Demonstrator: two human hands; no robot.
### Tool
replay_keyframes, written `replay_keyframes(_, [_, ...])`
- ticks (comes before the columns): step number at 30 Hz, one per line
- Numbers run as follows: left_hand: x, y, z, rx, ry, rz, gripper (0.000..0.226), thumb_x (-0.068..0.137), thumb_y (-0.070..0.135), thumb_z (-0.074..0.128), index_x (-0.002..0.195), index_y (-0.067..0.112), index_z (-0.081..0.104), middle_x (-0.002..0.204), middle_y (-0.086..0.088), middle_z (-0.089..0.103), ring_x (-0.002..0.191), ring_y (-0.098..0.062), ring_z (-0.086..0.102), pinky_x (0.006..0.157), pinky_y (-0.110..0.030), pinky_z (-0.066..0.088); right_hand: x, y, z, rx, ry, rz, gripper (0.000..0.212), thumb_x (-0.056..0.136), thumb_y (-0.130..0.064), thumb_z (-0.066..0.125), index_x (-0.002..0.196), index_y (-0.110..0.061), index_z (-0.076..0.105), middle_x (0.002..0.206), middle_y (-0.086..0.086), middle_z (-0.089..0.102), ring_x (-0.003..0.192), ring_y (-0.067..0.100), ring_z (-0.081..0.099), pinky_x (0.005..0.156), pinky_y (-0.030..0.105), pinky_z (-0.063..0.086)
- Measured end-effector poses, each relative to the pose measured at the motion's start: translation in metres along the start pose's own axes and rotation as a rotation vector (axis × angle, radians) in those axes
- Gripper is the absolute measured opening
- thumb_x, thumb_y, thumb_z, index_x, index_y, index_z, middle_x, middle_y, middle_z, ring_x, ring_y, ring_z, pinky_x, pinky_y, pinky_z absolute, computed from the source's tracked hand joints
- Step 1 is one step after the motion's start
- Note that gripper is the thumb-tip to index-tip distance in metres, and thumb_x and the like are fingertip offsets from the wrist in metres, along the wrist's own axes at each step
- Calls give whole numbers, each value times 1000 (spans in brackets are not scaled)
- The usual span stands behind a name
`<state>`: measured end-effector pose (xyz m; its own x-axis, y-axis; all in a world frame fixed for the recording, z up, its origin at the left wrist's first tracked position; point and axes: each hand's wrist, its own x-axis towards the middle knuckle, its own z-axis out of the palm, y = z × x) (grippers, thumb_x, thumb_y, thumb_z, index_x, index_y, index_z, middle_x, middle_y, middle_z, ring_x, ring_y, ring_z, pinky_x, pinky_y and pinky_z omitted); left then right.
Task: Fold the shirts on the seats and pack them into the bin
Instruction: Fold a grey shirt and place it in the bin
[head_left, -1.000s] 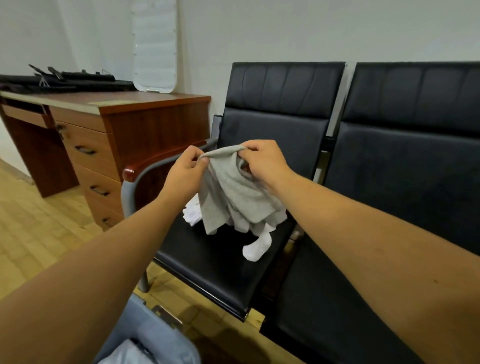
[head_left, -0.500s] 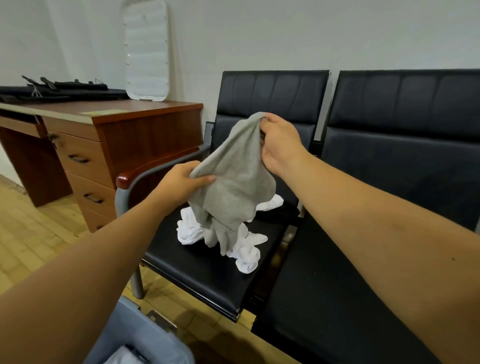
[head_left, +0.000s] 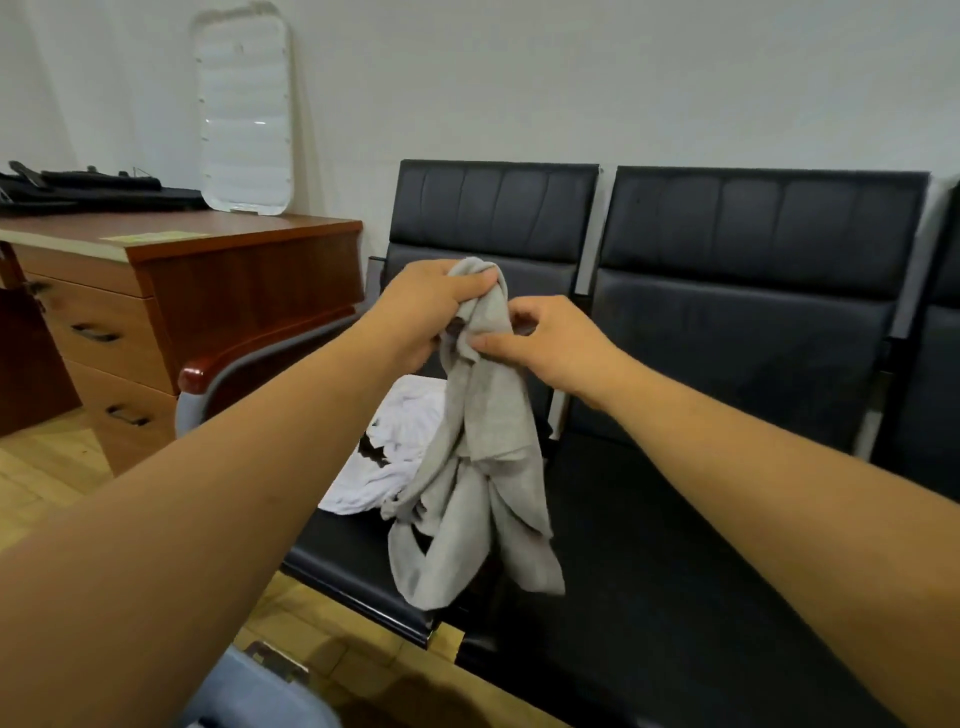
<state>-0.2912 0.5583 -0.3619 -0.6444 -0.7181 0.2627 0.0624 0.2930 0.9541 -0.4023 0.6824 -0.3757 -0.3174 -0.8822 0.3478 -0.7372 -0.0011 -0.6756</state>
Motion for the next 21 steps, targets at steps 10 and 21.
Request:
replay_keyframes(10, [-25, -6, 43, 189, -342, 92, 45, 81, 49, 79, 117, 24, 71, 110, 1, 76, 105, -19, 71, 97, -43, 54, -34, 9, -52, 547, 263, 157, 20, 99, -19, 59, 92, -9, 75, 94, 10, 75, 96, 29, 71, 90, 46, 58])
replay_keyframes(21, [-27, -34, 26, 300, -291, -6, 25, 97, 40, 63, 95, 20, 78, 98, -7, 75, 96, -28, 67, 95, -48, 53, -75, 61, -145, 133, 426, 477, 15, 97, -18, 57, 87, -8, 62, 78, 3, 59, 80, 24, 59, 65, 32, 51])
